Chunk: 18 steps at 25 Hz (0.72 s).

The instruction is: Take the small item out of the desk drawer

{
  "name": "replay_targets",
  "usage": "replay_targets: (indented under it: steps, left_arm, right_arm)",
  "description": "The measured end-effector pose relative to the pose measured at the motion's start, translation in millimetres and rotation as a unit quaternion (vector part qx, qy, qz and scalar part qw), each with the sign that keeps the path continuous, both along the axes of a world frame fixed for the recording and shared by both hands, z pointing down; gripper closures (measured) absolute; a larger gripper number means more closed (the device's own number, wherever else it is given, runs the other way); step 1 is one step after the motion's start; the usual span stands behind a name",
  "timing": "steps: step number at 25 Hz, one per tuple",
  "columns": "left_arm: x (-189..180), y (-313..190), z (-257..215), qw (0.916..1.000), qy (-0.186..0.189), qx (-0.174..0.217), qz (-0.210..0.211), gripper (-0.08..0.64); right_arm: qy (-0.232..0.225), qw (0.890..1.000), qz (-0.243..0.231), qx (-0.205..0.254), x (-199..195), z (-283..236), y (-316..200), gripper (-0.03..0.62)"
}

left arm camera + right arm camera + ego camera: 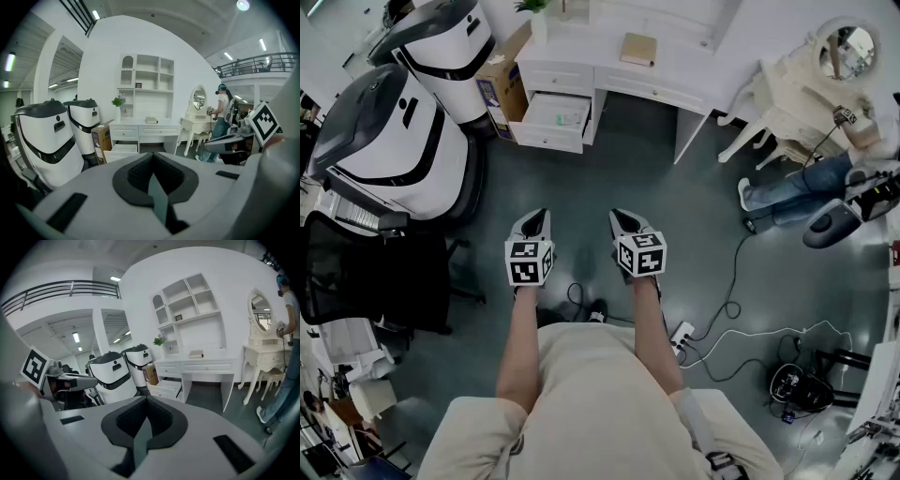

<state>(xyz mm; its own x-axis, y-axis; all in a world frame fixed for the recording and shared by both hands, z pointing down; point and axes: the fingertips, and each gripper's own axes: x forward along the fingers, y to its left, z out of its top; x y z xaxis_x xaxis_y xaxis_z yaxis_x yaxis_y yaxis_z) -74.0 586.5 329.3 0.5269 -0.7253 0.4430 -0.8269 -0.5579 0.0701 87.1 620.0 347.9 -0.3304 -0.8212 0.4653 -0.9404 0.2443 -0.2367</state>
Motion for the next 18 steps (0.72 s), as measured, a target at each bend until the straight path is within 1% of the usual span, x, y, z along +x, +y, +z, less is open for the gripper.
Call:
replay_targets:
  steps: [3, 7, 10, 14, 18]
  left_arm:
    - [1.0, 3.9, -0.7, 1.0000, -0.003, 0.003, 0.001, 0.545]
    - [6.8, 6.6, -1.9, 0.9995, -0.022, 0.019, 0.008, 0.545]
    - [11.7, 5.4, -3.5, 0.9996, -0.020, 0.019, 0.009, 0.545]
    - [20.0, 1.1, -6.9, 0.9993, -0.025, 0.020, 0.017, 0.545]
    - [33.0, 2.2, -14.7, 0.9995, -0.017, 0.021, 0.019, 0.545]
  right_arm:
    - [-0.002, 1.000, 0.001, 0.002, 0.8, -1.1, 3.1, 0.568]
    - [0.000, 1.000, 0.000, 0.004, 3.9, -0.8, 3.5, 0.568]
    - [0.002, 1.000, 0.005, 0.005, 9.5, -0.4, 3.2, 0.568]
    - [-0.001, 0.999, 0.037, 0.015, 28.4, -5.8, 2.4, 0.568]
    - [-0.005, 0.999, 0.037, 0.027, 47.6, -13.9, 5.9, 0.568]
